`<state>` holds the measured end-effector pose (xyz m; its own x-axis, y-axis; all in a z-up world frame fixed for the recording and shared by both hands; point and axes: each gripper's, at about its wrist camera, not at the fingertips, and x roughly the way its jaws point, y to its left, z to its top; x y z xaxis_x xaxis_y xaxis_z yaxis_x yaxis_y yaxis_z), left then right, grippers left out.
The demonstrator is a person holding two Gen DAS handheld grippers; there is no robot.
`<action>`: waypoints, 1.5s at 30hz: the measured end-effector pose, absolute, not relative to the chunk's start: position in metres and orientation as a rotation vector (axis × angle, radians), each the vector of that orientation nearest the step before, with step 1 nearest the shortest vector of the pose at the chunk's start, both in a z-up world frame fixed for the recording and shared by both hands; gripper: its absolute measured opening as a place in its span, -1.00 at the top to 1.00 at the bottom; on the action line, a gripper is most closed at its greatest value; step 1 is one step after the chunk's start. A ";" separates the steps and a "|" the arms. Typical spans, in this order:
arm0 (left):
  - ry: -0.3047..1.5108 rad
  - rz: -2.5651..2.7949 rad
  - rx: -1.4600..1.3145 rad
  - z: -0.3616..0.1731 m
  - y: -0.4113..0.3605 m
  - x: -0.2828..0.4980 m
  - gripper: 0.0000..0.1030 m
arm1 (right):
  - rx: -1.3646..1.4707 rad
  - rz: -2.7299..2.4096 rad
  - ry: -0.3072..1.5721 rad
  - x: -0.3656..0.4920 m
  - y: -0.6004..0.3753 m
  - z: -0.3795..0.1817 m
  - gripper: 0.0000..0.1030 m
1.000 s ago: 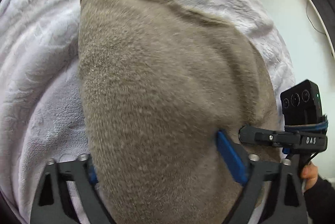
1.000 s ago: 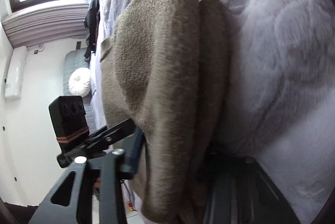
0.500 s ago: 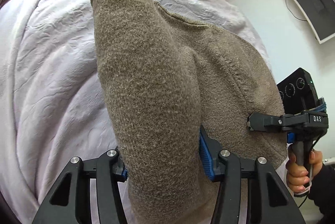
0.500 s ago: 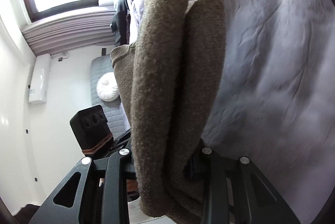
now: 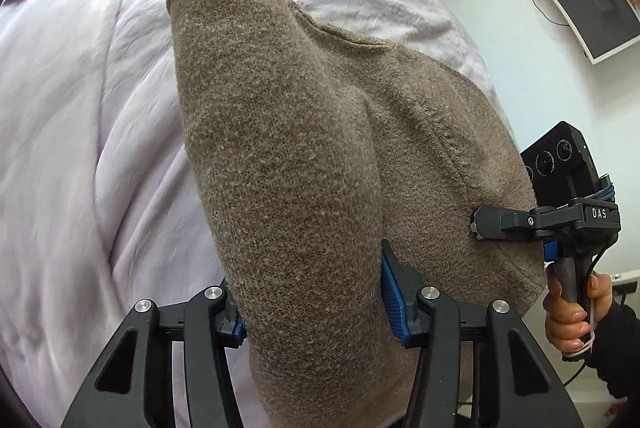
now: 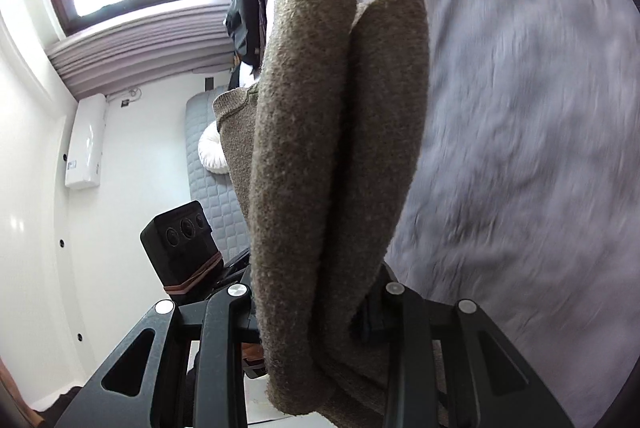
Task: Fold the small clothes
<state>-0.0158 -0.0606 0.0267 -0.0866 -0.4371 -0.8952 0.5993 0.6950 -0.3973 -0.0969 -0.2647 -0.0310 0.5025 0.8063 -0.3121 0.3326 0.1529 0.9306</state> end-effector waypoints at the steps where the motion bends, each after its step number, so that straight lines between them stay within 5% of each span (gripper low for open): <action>1: 1.426 -0.861 0.146 0.024 -0.053 -0.021 -0.04 | 1.435 0.452 1.069 -0.096 -0.257 -0.031 0.35; 13: 1.536 -0.711 0.169 -0.047 -0.015 -0.050 -0.04 | 1.308 0.310 1.287 -0.106 -0.211 -0.076 0.31; 26: 1.443 -0.634 0.174 -0.026 0.030 -0.054 -0.09 | 0.723 -0.060 1.415 -0.114 -0.229 -0.031 0.19; 29: 1.424 -0.599 0.192 -0.016 0.042 -0.055 -0.09 | 0.713 -0.096 1.404 -0.115 -0.222 -0.019 0.44; 30: 1.416 -0.590 0.210 -0.013 0.043 -0.056 -0.09 | 0.720 -0.096 1.400 -0.126 -0.226 -0.021 0.78; 31: 1.415 -0.591 0.221 -0.012 0.040 -0.057 -0.09 | 0.738 -0.091 1.396 -0.129 -0.227 -0.018 0.87; 45: 1.440 -0.650 0.302 -0.014 0.018 -0.085 -0.09 | 0.726 0.034 1.361 -0.148 -0.186 0.010 0.87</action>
<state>-0.0851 0.0177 -0.0139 -0.0009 -0.2292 -0.9734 0.5780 0.7942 -0.1875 -0.1477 -0.1856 0.0105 0.2436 0.4253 -0.8716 0.3813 0.7843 0.4893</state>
